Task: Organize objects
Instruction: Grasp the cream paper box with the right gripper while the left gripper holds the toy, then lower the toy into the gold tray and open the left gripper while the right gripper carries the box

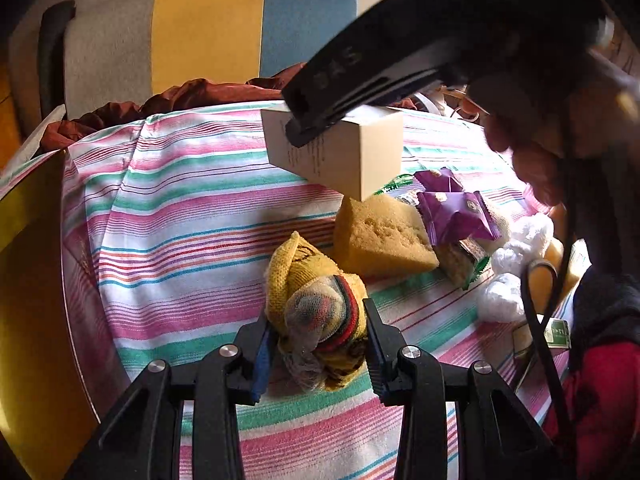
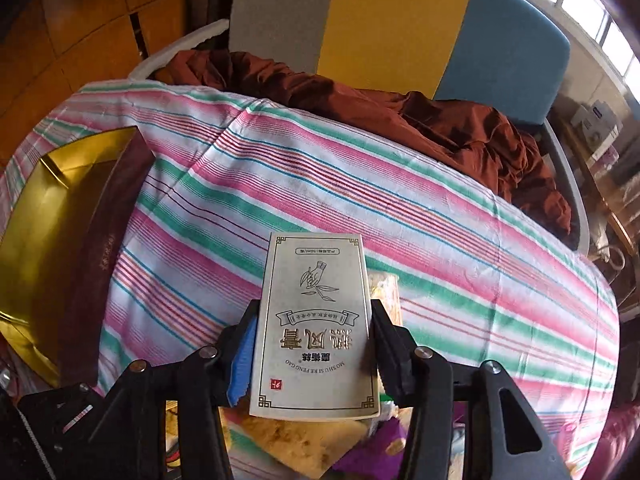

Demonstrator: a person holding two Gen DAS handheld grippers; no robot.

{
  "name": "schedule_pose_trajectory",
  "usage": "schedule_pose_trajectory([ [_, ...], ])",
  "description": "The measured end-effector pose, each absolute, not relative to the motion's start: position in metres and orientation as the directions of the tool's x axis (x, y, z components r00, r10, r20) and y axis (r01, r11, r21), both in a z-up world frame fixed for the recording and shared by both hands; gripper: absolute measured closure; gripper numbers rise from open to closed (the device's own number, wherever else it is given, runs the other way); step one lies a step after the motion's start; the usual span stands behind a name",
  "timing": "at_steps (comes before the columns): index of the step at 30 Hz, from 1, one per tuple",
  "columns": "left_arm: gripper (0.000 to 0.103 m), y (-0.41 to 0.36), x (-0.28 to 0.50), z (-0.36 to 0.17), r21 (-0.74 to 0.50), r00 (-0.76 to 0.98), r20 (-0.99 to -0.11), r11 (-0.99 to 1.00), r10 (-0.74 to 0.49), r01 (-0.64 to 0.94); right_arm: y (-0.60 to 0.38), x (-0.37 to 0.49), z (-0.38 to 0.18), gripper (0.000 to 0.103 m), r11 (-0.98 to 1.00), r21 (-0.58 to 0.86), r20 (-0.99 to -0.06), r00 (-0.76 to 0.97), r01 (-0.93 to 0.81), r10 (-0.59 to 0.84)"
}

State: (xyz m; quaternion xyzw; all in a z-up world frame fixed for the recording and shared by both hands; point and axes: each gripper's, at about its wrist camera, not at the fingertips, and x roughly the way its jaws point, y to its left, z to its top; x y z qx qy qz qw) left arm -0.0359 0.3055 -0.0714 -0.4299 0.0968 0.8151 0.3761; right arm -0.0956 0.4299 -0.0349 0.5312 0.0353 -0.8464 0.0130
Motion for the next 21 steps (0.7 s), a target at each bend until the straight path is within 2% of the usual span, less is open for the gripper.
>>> schedule_pose_trajectory([
  [11, 0.064, 0.276, 0.003, -0.048, -0.154, -0.355, -0.759, -0.68, 0.546, -0.717, 0.416, -0.04, -0.026, 0.051, -0.993, 0.115, -0.844, -0.53, -0.038, -0.078],
  [21, 0.063, 0.205, 0.004, 0.005, -0.17, -0.483, -0.679, -0.759, 0.553, -0.629, 0.388, -0.018, -0.012, 0.051, -0.986, 0.155, -0.804, -0.588, -0.054, -0.094],
])
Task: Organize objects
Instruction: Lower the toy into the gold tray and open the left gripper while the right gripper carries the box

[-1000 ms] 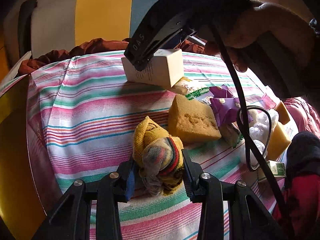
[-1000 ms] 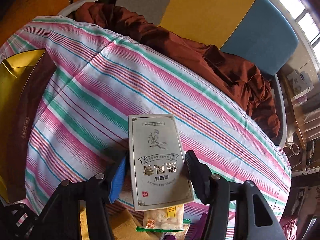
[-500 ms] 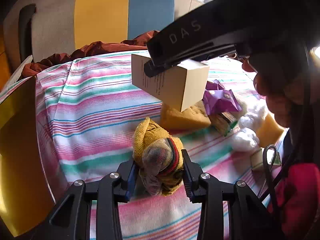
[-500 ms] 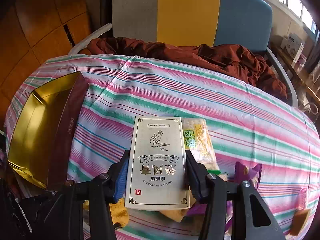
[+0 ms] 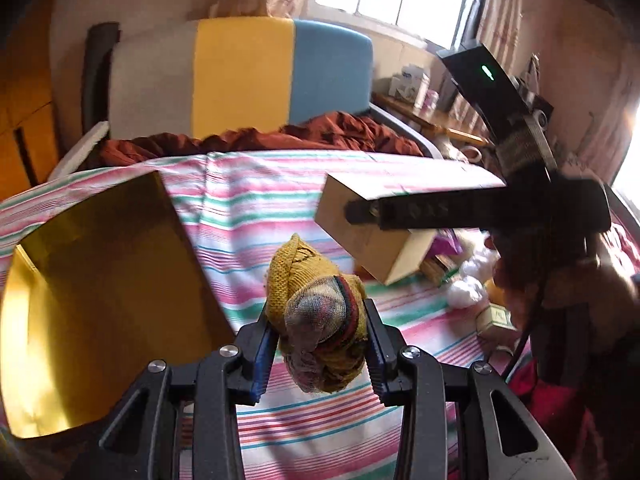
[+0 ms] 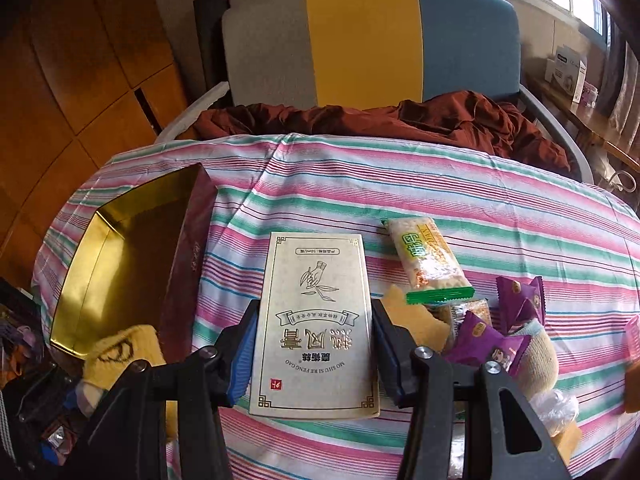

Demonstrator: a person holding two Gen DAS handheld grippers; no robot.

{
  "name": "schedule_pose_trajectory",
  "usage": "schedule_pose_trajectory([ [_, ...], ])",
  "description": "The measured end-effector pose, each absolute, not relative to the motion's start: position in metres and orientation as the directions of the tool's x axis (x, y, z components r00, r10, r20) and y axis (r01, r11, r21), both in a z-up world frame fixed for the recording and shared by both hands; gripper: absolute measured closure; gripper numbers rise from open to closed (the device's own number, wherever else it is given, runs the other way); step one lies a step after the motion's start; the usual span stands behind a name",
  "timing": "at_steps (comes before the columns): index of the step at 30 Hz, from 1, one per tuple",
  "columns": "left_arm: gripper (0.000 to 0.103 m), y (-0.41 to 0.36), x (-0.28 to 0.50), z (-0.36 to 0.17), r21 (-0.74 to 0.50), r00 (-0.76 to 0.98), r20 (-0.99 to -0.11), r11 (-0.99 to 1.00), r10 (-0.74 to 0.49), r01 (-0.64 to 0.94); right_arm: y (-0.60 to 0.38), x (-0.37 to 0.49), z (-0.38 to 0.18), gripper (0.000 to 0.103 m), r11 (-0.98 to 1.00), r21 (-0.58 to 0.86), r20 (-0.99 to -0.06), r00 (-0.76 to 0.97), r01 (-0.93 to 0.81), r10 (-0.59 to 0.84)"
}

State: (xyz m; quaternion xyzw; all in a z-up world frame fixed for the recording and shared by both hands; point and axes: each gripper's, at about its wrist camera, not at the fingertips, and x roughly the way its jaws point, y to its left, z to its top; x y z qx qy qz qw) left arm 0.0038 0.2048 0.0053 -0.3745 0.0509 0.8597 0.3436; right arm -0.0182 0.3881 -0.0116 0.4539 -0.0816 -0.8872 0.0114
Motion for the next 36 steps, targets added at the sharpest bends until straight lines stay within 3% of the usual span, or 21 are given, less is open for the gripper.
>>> schedule_pose_trajectory([
  [11, 0.063, 0.093, -0.034, -0.004, -0.157, -0.644, -0.674, -0.922, 0.362, -0.354, 0.305, -0.027, 0.021, 0.051, -0.975, 0.201, -0.727, -0.653, 0.092, -0.211],
  [18, 0.063, 0.036, -0.044, -0.021, -0.135, -0.684, -0.691, -0.971, 0.236, -0.199, 0.239, -0.039, 0.016, 0.051, -0.961, 0.189, -0.734, -0.621, 0.201, -0.275],
  [36, 0.061, -0.008, -0.055, -0.045, -0.122, -0.668, -0.727, -0.988, 0.156, -0.098, 0.188, -0.047, -0.014, 0.051, -0.961, 0.163, -0.78, -0.568, 0.222, -0.263],
])
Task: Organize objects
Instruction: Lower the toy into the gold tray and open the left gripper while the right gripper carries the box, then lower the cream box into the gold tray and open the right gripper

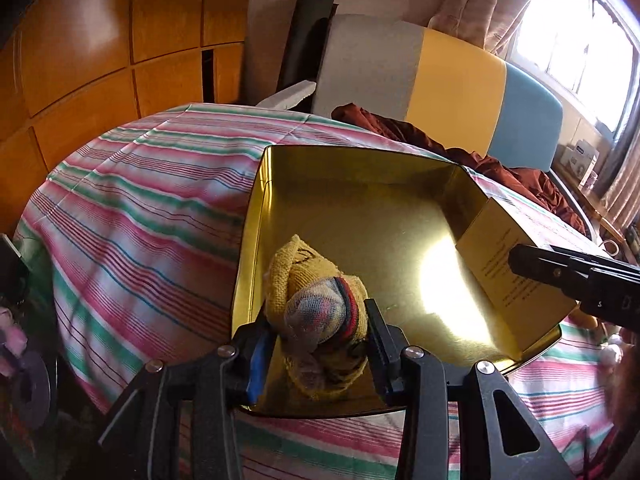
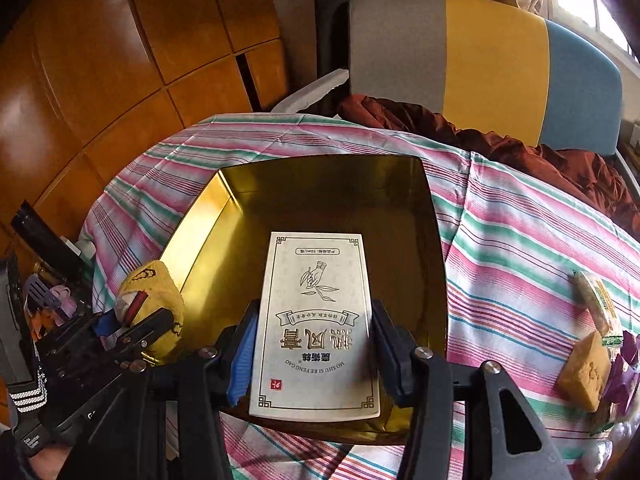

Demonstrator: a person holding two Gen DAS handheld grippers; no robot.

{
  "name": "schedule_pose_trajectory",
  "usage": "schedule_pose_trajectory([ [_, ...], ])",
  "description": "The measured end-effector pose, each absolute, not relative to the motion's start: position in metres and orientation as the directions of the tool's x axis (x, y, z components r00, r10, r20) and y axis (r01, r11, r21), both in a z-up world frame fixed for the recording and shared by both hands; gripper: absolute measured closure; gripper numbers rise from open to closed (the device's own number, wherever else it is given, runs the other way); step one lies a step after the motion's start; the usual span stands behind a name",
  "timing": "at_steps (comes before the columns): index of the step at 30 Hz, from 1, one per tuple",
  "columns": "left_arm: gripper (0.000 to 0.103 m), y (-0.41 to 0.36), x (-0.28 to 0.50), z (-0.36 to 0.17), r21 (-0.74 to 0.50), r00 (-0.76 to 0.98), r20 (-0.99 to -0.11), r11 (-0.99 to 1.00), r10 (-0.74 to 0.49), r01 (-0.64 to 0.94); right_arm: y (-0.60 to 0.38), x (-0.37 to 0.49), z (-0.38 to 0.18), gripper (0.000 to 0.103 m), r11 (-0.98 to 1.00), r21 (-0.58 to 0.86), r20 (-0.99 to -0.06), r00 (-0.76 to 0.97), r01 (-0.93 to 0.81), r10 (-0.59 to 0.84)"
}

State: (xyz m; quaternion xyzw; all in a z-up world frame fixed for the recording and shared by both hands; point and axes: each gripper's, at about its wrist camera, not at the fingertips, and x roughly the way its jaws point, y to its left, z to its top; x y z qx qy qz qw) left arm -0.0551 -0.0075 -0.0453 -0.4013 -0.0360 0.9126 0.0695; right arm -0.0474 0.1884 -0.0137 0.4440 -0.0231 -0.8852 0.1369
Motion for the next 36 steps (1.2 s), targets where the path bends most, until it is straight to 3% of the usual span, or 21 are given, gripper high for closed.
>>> schedule_pose_trajectory([
  [5, 0.059, -0.01, -0.057, -0.047, -0.107, -0.67, -0.73, -0.991, 0.134, -0.082, 0.189, -0.048, -0.016, 0.051, -0.967, 0.146, -0.781, -0.576, 0.207, -0.241],
  [8, 0.049, -0.011, -0.058, -0.049, -0.086, -0.668, -0.736, -0.994, 0.11, -0.07, 0.188, -0.046, -0.018, 0.051, -0.978, 0.078, -0.779, -0.6, 0.193, -0.181],
  [12, 0.025, -0.014, -0.055, -0.045, -0.064, -0.691, -0.719, -0.997, 0.077, -0.046, 0.193, -0.047, -0.022, 0.051, -0.979, 0.078, -0.786, -0.592, 0.188, -0.177],
  [24, 0.016, -0.025, -0.038, -0.03, -0.066, -0.723, -0.688, -0.998, 0.06, -0.019, 0.182, -0.056, -0.045, 0.05, -0.975, 0.156, -0.803, -0.555, 0.159, -0.219],
  [29, 0.013, -0.03, -0.034, -0.026, -0.085, -0.727, -0.684, -0.996, 0.066, -0.011, 0.173, -0.059, -0.05, 0.048, -0.928, 0.312, -0.79, -0.488, 0.201, -0.371],
  [31, 0.012, -0.033, -0.033, -0.024, -0.09, -0.732, -0.678, -0.996, 0.061, 0.001, 0.17, -0.057, -0.05, 0.04, -0.9, 0.374, -0.774, -0.46, 0.225, -0.436],
  [36, 0.011, -0.046, -0.03, -0.023, -0.109, -0.733, -0.679, -0.993, 0.048, 0.036, 0.168, -0.046, -0.041, 0.039, -0.894, 0.38, -0.76, -0.472, 0.236, -0.447],
])
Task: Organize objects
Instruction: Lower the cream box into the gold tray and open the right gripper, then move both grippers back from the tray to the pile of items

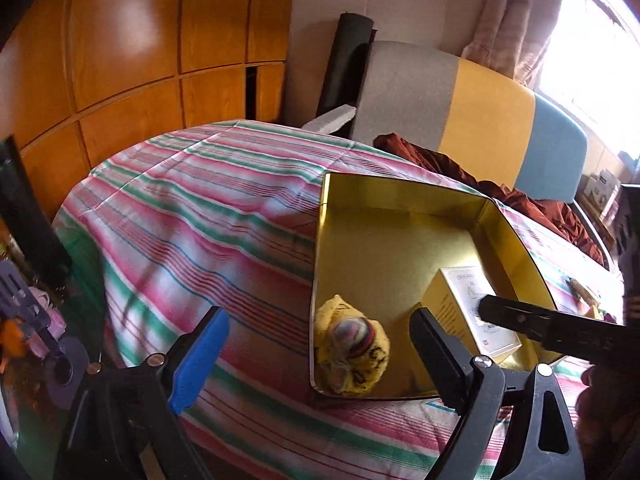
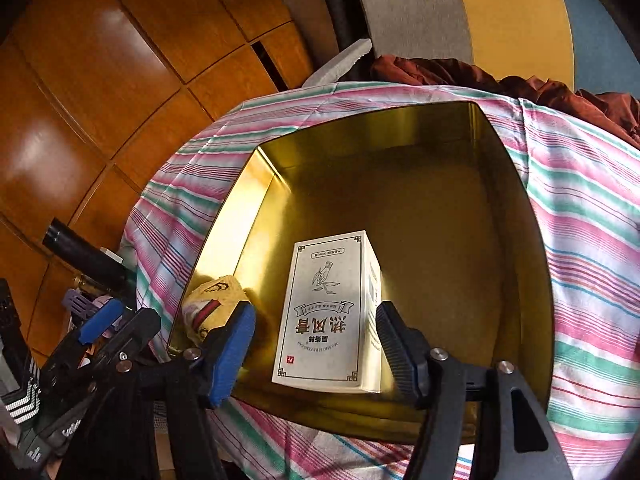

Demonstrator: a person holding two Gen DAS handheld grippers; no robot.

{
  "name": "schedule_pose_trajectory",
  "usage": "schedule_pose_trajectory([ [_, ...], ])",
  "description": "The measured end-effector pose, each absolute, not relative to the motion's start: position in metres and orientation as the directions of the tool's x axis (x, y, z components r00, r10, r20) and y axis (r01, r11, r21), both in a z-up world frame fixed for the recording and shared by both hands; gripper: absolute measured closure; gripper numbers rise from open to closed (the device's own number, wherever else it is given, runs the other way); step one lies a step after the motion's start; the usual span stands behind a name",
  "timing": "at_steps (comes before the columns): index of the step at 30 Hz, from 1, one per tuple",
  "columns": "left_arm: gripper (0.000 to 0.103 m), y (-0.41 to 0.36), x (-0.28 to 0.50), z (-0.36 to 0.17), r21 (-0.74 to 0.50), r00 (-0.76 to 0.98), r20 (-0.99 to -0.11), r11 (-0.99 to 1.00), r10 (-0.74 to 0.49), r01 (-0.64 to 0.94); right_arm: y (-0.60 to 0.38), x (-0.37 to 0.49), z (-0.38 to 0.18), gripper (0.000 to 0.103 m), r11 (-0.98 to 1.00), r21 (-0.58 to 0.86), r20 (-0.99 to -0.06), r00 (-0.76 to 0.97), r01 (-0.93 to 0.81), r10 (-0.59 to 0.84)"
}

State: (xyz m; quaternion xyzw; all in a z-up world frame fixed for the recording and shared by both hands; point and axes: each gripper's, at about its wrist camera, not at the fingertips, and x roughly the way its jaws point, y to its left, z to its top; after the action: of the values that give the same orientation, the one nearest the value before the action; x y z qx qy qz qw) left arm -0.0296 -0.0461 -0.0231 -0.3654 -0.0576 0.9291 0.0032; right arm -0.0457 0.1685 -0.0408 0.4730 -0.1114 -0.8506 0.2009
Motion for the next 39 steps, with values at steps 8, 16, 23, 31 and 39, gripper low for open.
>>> schedule_pose_trajectory([
  [8, 0.011, -0.052, -0.022, -0.011, -0.136, -0.752, -0.656, -0.99, 0.058, 0.042, 0.189, -0.024, -0.012, 0.031, -0.934, 0.283, -0.741, -0.568, 0.219, -0.358],
  [16, 0.011, -0.022, -0.018, 0.004, -0.129, -0.755, -0.644, -0.99, 0.122, -0.05, 0.246, -0.002, 0.004, 0.022, -0.983, 0.143, -0.753, -0.632, 0.118, -0.185],
  [23, 0.009, 0.011, -0.014, 0.014, -0.109, -0.748, -0.638, -0.983, 0.184, -0.148, 0.312, 0.008, 0.005, 0.02, -0.996, 0.089, -0.758, -0.649, -0.013, -0.059],
  [31, 0.008, 0.045, -0.013, 0.02, -0.085, -0.732, -0.639, -0.967, 0.237, -0.238, 0.387, 0.018, 0.009, 0.017, -0.984, 0.041, -0.74, -0.668, -0.171, 0.086],
  [39, 0.008, 0.09, -0.01, 0.022, -0.052, -0.703, -0.644, -0.934, 0.301, -0.353, 0.484, 0.04, 0.007, 0.017, -0.907, 0.049, -0.704, -0.659, -0.418, 0.265],
])
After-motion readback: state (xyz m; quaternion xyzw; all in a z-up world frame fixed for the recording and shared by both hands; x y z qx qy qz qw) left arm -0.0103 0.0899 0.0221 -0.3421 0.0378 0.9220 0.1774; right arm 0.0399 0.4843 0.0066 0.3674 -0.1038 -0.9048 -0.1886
